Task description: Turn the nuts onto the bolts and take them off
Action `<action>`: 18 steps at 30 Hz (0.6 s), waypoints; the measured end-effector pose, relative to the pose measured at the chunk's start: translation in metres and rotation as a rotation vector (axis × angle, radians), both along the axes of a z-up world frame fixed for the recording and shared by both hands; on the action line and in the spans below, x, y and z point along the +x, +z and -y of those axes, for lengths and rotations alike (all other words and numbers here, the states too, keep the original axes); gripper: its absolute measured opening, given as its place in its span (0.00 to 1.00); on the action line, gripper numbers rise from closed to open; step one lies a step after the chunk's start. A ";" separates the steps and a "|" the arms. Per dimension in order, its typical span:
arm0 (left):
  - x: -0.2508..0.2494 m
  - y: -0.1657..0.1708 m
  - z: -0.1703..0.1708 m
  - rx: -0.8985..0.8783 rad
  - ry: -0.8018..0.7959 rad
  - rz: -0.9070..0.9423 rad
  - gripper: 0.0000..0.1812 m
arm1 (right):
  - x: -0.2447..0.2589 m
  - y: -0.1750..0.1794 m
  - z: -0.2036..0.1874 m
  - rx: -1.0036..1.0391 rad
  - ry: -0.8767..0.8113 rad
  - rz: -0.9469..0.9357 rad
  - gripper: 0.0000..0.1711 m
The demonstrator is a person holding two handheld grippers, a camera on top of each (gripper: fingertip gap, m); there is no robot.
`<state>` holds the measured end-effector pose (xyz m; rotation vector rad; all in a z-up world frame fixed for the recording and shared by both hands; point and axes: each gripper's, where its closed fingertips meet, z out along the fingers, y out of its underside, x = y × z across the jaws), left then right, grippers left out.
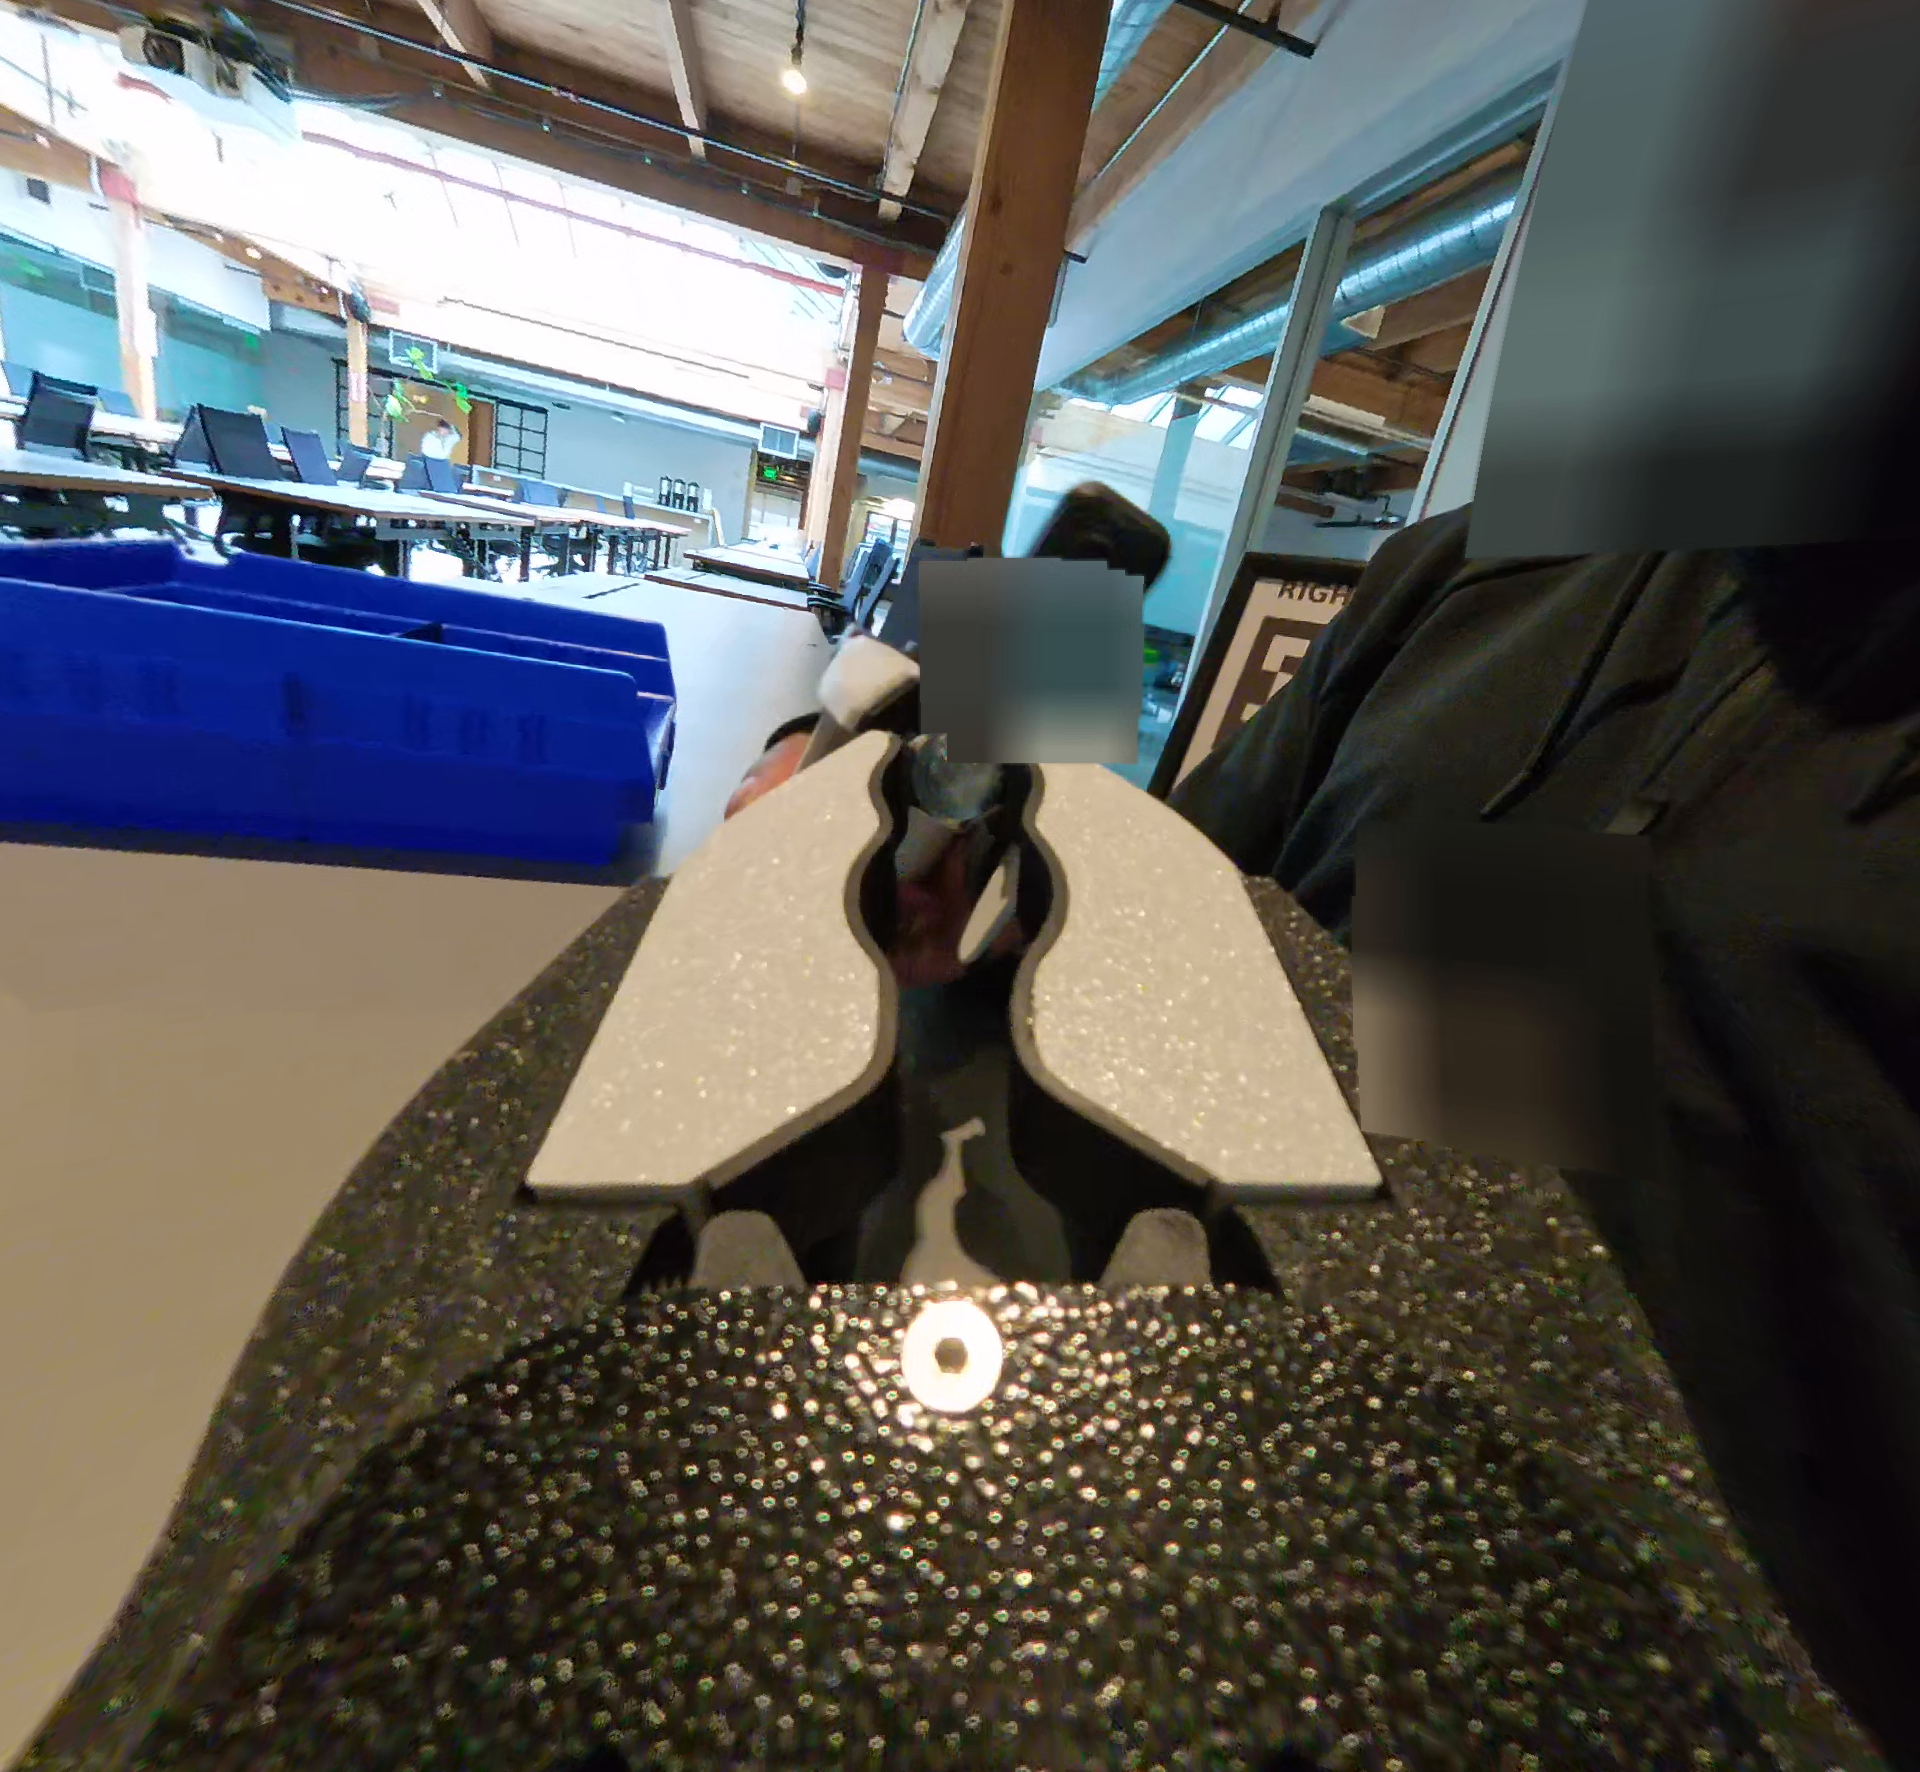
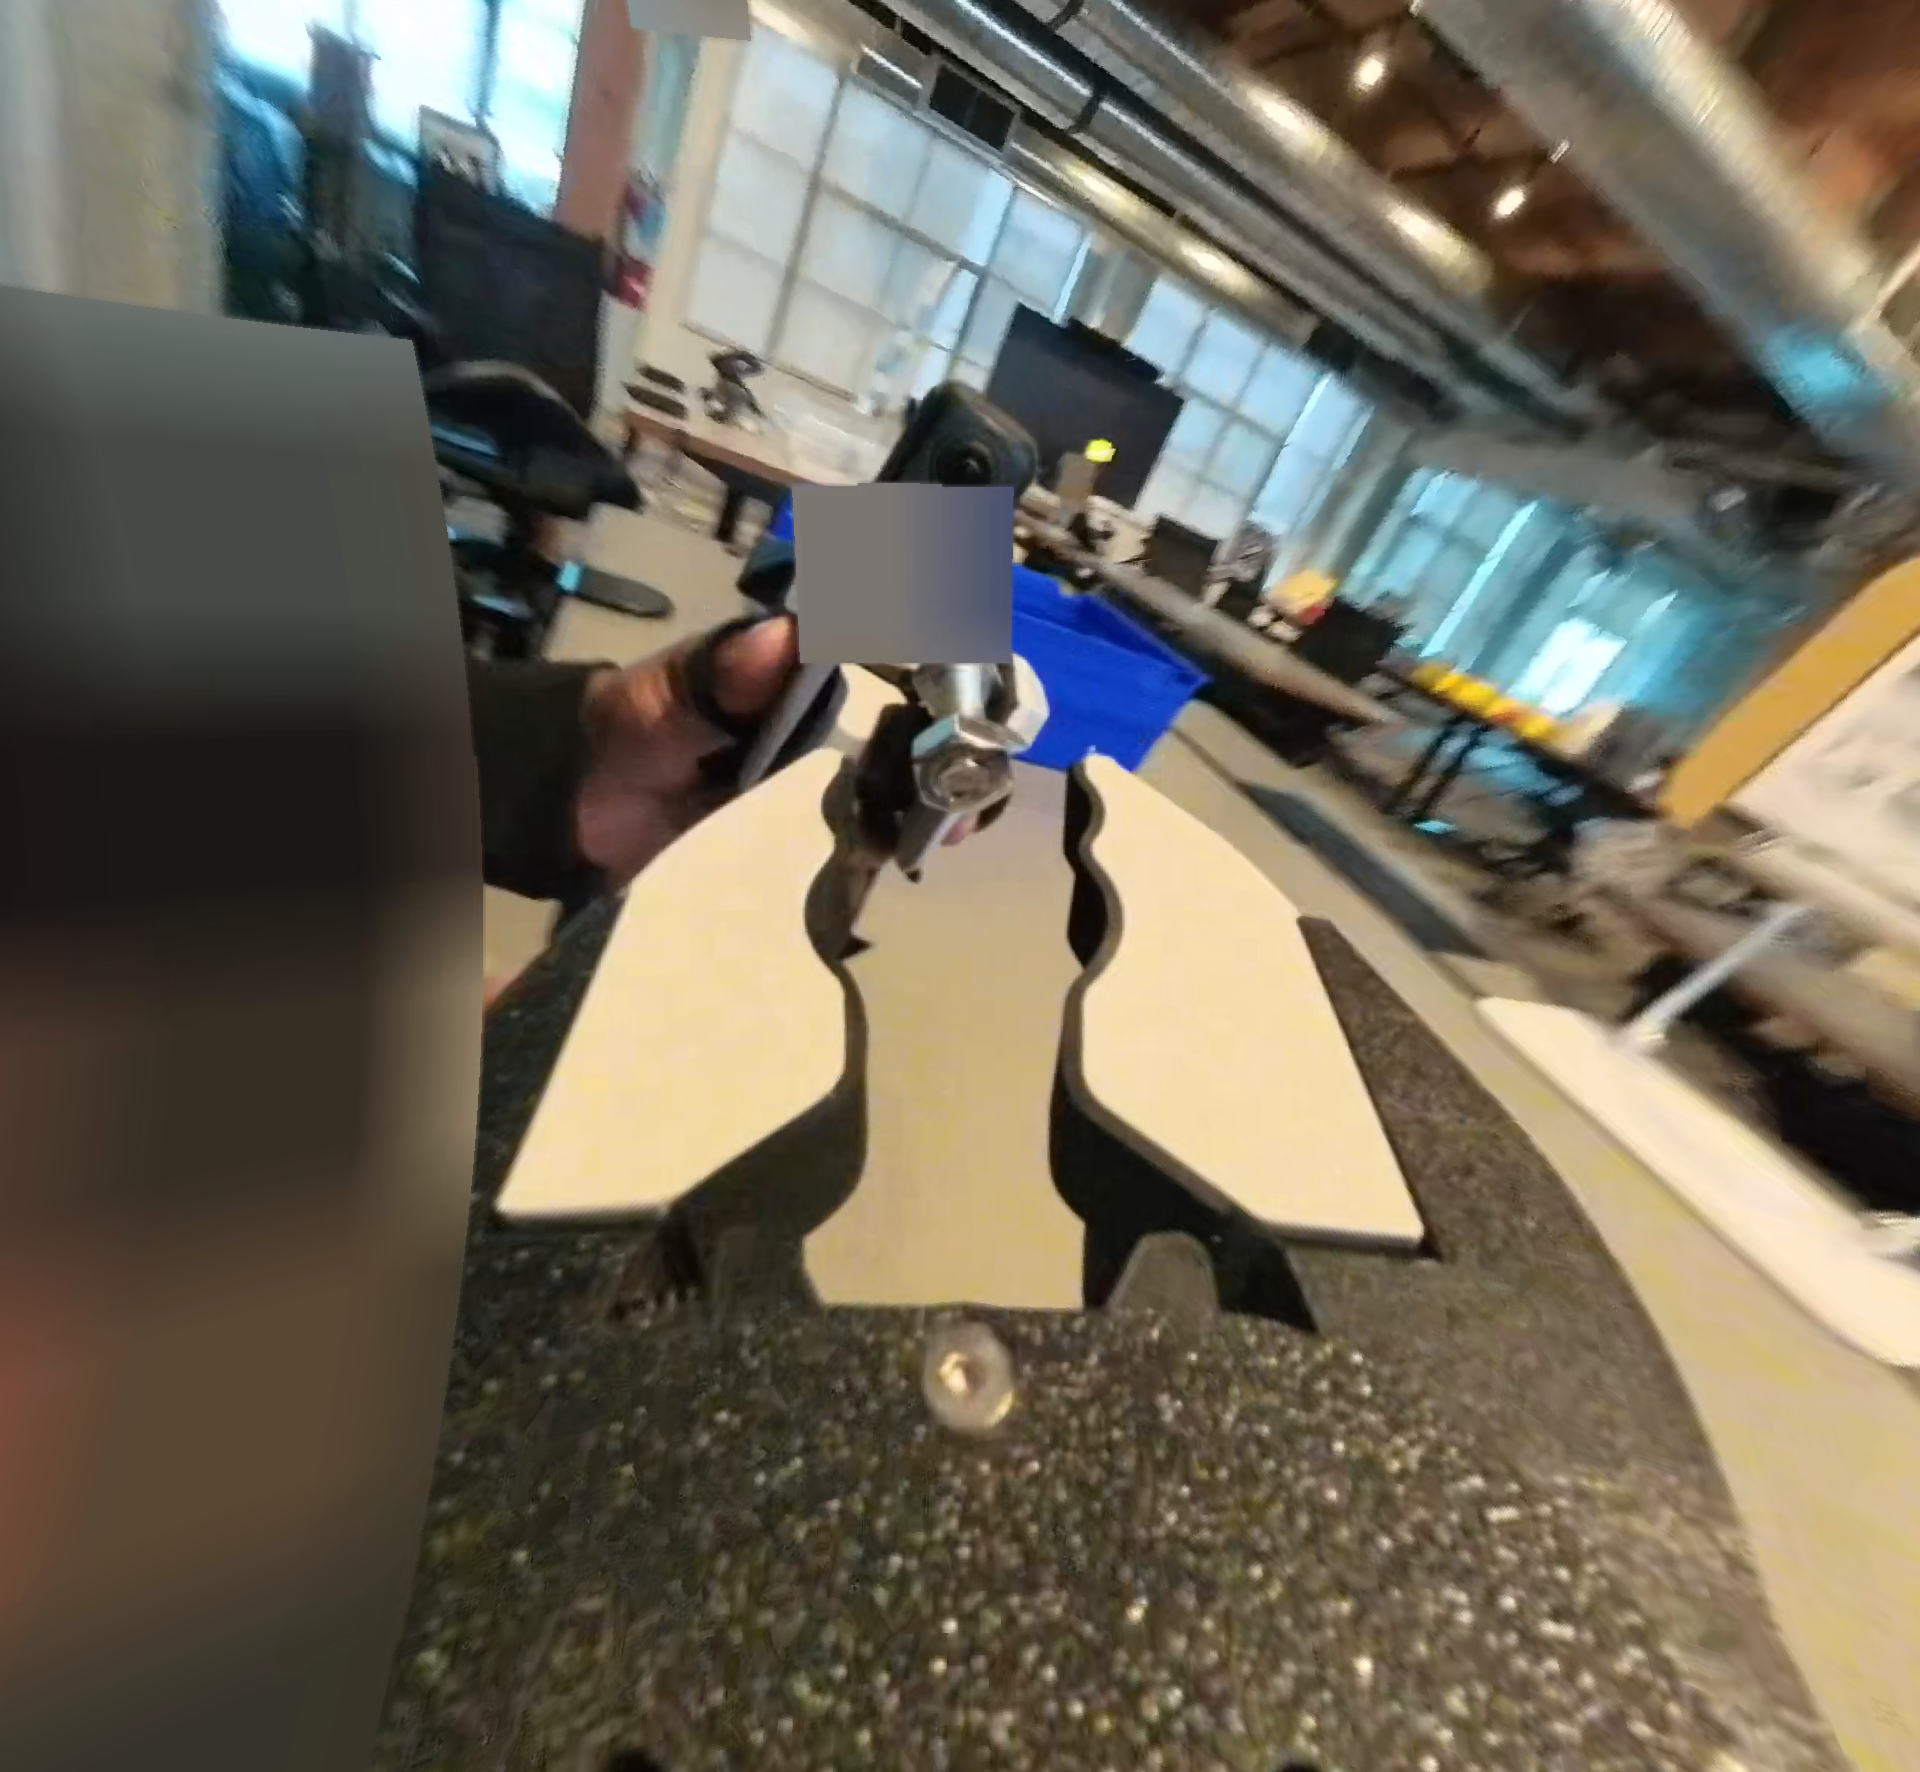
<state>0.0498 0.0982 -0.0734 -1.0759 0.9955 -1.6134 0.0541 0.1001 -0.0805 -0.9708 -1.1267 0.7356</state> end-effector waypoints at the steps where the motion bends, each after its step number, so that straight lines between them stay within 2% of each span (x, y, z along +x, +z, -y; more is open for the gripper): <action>1: 0.001 0.000 0.001 0.016 0.005 -0.007 0.10 | 0.000 0.001 0.000 -0.064 0.036 -0.016 0.23; 5: 0.005 -0.002 0.005 0.060 0.010 -0.031 0.10 | 0.001 0.001 -0.001 -0.209 0.109 -0.049 0.22; 9: 0.007 -0.004 0.007 0.039 -0.020 -0.044 0.09 | -0.003 -0.004 0.006 -0.218 0.161 -0.005 0.12; 12: 0.007 -0.006 0.007 -0.016 -0.055 -0.043 0.09 | -0.002 -0.007 0.005 0.029 0.030 0.060 0.12; 16: 0.008 -0.011 0.001 -0.112 -0.080 -0.042 0.09 | 0.000 -0.010 -0.003 0.622 -0.322 0.241 0.12; 18: 0.006 -0.007 0.001 -0.115 -0.086 -0.017 0.09 | -0.001 -0.006 0.000 0.716 -0.402 0.244 0.12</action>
